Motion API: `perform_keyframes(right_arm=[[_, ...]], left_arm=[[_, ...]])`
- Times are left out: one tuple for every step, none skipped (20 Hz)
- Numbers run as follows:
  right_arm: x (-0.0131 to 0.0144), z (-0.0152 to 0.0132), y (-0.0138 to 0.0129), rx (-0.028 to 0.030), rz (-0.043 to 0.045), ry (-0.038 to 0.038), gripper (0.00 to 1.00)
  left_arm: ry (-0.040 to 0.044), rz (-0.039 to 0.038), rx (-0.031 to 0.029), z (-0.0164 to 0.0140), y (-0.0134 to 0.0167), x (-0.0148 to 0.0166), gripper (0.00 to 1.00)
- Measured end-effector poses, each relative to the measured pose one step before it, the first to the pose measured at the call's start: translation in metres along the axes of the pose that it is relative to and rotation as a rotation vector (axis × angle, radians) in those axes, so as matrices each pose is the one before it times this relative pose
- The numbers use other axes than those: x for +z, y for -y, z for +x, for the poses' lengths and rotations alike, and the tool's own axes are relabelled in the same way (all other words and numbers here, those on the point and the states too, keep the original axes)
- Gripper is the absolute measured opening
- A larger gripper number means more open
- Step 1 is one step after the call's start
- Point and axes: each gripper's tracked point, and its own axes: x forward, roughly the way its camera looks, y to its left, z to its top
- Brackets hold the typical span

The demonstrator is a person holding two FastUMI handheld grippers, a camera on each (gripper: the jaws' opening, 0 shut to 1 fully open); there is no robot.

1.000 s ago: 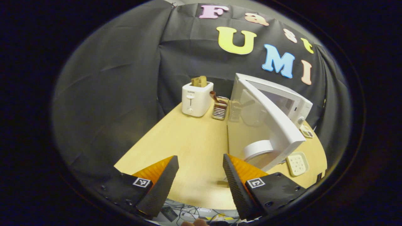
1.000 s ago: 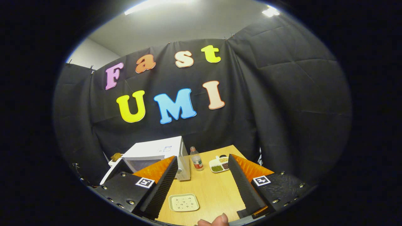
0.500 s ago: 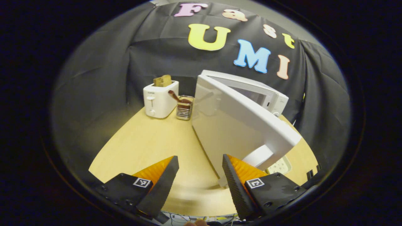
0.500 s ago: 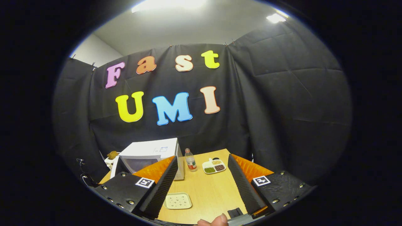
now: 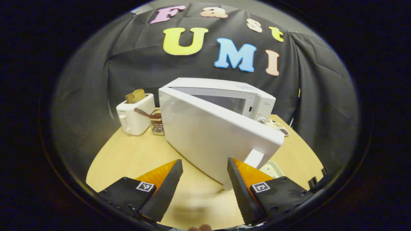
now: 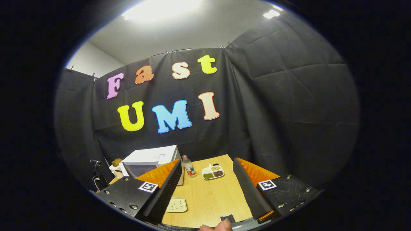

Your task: Open the microwave oven with the left hand, put the food in, and close the microwave oven.

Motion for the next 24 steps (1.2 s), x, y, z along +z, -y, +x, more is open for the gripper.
perform_keyframes(right_arm=[[-0.00140,-0.00029,-0.00219,0.00422,0.00498,-0.01576,0.98],[0.00055,-0.00007,-0.00337,0.00305,0.00000,-0.00456,0.98],[0.00373,0.00171,-0.00365,-0.00294,-0.00748,0.01126,0.98],[0.00083,0.00451,-0.00089,-0.01408,-0.01025,0.00601,0.98],[-0.00597,0.00453,-0.00491,-0.01039,-0.00587,-0.01462,0.98],[-0.00440,0.00351,-0.00848,0.00311,-0.00084,-0.01549,0.98],[-0.00094,0.00431,-0.00929,0.00047,-0.00746,-0.00524,0.98],[0.00002,0.00576,-0.00372,-0.00799,-0.00851,-0.00697,0.98],[-0.00105,0.00516,-0.00374,-0.00670,0.00054,-0.00965,0.98],[0.00019,0.00318,-0.00456,-0.00446,0.00695,-0.00510,0.98],[0.00050,0.00285,-0.00299,-0.00871,0.00140,-0.00117,0.93],[0.00030,0.00325,0.00136,-0.02014,-0.00498,0.00120,0.98],[0.00039,0.00189,0.00222,-0.01969,-0.00430,-0.00036,0.98],[-0.00159,0.00158,-0.00004,-0.01392,0.00133,-0.00946,0.98],[-0.00666,0.00099,-0.00283,-0.00503,-0.00214,-0.01154,0.98],[-0.00427,0.00249,-0.00050,-0.00888,-0.01162,-0.01197,0.98],[-0.00476,0.00273,0.00152,-0.01347,-0.00812,-0.01349,0.98],[-0.00147,0.00099,-0.00156,-0.00202,0.00561,-0.00994,0.98],[0.00075,0.00020,-0.00401,0.00039,0.00787,-0.00055,0.93],[0.00044,0.00182,-0.00146,-0.00474,-0.00104,-0.00073,0.98],[-0.00395,0.00124,0.00073,-0.00402,-0.00732,-0.00497,0.98],[-0.00097,0.00143,-0.00059,-0.00334,-0.00693,0.00104,0.98],[-0.00013,0.00145,-0.00068,-0.00117,-0.00096,-0.00258,0.98],[-0.00105,0.00060,-0.00243,0.00501,0.00177,-0.00551,0.98]], left_arm=[[0.00592,0.01422,-0.01009,0.00692,0.00976,0.00709,0.94],[0.00881,0.01158,-0.01831,0.00861,0.01120,0.00712,0.95],[0.01073,0.01209,-0.01910,0.01114,0.01053,0.01026,0.95],[0.00135,0.01096,-0.01427,0.01086,0.00713,0.00439,0.95],[-0.00191,0.00671,-0.01289,0.01018,0.00356,0.00179,0.94],[0.00686,0.00184,-0.01448,0.01006,0.00438,0.00470,0.94],[0.00604,-0.00388,-0.01217,0.01159,0.00308,0.00435,0.94],[0.00066,-0.00687,-0.01075,0.01146,0.00146,0.00225,0.89],[0.00007,-0.01009,-0.01172,0.01123,0.00203,0.00326,0.94],[0.00421,-0.01212,-0.01147,0.01309,0.00242,0.00360,0.94],[0.00437,-0.00867,-0.01043,0.01079,0.00118,0.00411,0.94],[0.00403,-0.00767,-0.01588,0.00859,0.00264,0.00435,0.94],[0.01524,-0.00276,-0.01573,0.00945,0.00320,0.00541,0.99],[0.00911,0.00844,-0.00765,0.00887,0.00246,0.00594,0.95],[0.00926,0.01424,0.00072,0.00872,0.00108,0.00484,0.95],[0.01368,0.01022,-0.00263,0.00790,0.00089,0.00640,0.92],[0.01433,0.01041,0.00481,0.00762,-0.00049,0.00772,0.94],[0.00743,0.00491,0.00236,0.00614,-0.00102,0.00602,0.94],[0.01063,-0.00509,-0.00588,0.00756,0.00093,0.00661,0.94],[0.00692,-0.00231,0.00674,0.00640,-0.00041,0.00672,0.94],[-0.02018,-0.02487,0.00339,0.00371,0.00060,-0.00408,0.95],[0.00980,-0.01697,-0.00466,0.00044,0.00429,-0.00140,0.89],[0.01141,0.00840,0.00030,0.00068,-0.00039,0.00205,0.89],[0.00149,0.00489,0.00587,0.00118,-0.00073,0.00081,0.89]])
